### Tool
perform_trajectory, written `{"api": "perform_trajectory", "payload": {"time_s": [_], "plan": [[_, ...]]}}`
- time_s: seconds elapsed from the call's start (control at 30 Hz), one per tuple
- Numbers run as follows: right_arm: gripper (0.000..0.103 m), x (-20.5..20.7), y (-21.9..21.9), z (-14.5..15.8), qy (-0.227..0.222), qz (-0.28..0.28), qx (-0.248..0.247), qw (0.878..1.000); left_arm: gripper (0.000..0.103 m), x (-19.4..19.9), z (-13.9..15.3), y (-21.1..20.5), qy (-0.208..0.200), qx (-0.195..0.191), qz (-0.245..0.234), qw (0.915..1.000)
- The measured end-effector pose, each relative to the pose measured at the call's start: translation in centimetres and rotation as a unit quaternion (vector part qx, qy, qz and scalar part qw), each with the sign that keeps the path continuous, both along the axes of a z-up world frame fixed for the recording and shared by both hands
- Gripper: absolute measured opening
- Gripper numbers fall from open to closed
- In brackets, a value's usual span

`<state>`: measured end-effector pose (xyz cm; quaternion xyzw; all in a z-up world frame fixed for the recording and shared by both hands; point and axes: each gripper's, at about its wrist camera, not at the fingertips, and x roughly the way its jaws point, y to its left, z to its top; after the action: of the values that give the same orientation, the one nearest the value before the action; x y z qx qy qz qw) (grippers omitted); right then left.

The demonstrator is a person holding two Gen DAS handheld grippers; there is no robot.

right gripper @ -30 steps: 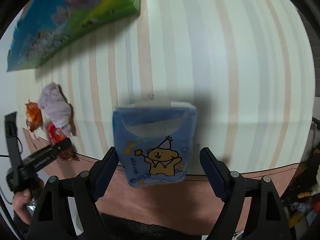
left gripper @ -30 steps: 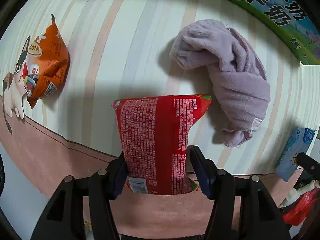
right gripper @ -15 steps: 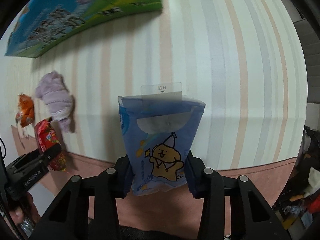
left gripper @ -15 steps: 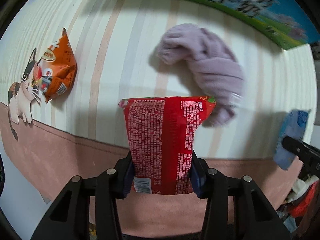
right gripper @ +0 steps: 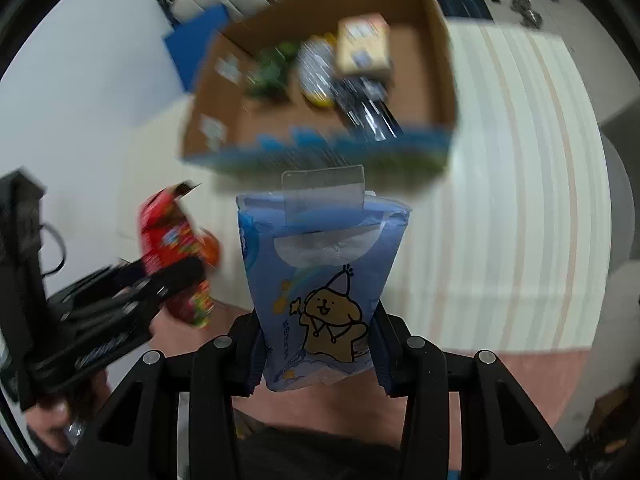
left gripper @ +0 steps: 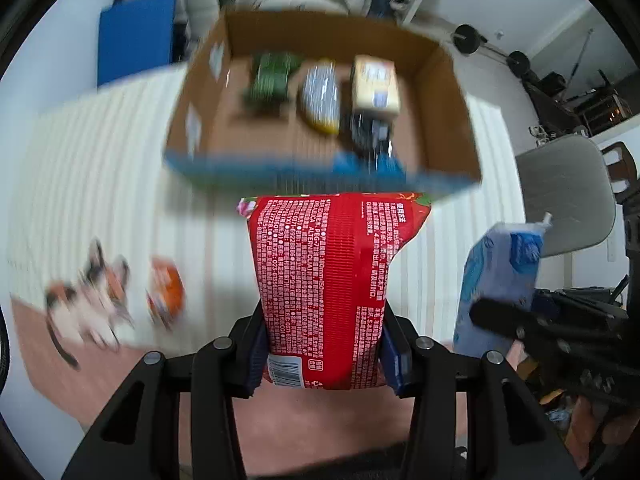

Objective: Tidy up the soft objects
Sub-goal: 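Place the red bag and blue tissue pack into the box, open both tools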

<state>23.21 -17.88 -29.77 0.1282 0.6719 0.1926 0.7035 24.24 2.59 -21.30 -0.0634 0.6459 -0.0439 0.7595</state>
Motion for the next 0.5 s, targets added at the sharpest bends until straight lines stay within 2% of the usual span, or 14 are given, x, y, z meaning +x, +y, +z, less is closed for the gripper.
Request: {"api": "perform_trajectory", "payload": {"time_s": [0.07, 0.1, 0.23, 0.33, 0.43, 0.5], "plan": [[0.046, 2.5, 0.0, 2.1, -0.016, 0.000, 0.004, 1.000, 0.043, 3.6, 1.4, 0.4, -0.010, 0.007, -0.012, 0.9999], [0.046, 4.1, -0.2, 2.9, -0.024, 0.001, 0.000, 1.000, 0.043, 4.6, 1.1, 0.9, -0.013, 0.010, -0.014, 0.9998], [0.046, 9.7, 2.6, 3.3, -0.026, 0.000, -0.010, 1.000, 0.043, 10.7, 0.6, 2.4, 0.007, 0.004, -0.011, 0.9999], [0.046, 12.9, 2.9, 2.6, -0.025, 0.004, -0.031, 0.999, 0.043, 15.0, -1.9, 3.6, 0.042, 0.009, -0.008, 0.9990], [0.046, 15.9, 4.7, 0.7, -0.019, 0.010, -0.053, 0.998, 0.043, 18.4, -4.9, 4.3, 0.078, 0.026, -0.014, 0.9965], [0.046, 17.1, 6.0, -0.7, -0.016, 0.021, -0.071, 0.997, 0.043, 19.4, -6.8, 4.5, 0.094, 0.033, -0.016, 0.9949]]}}
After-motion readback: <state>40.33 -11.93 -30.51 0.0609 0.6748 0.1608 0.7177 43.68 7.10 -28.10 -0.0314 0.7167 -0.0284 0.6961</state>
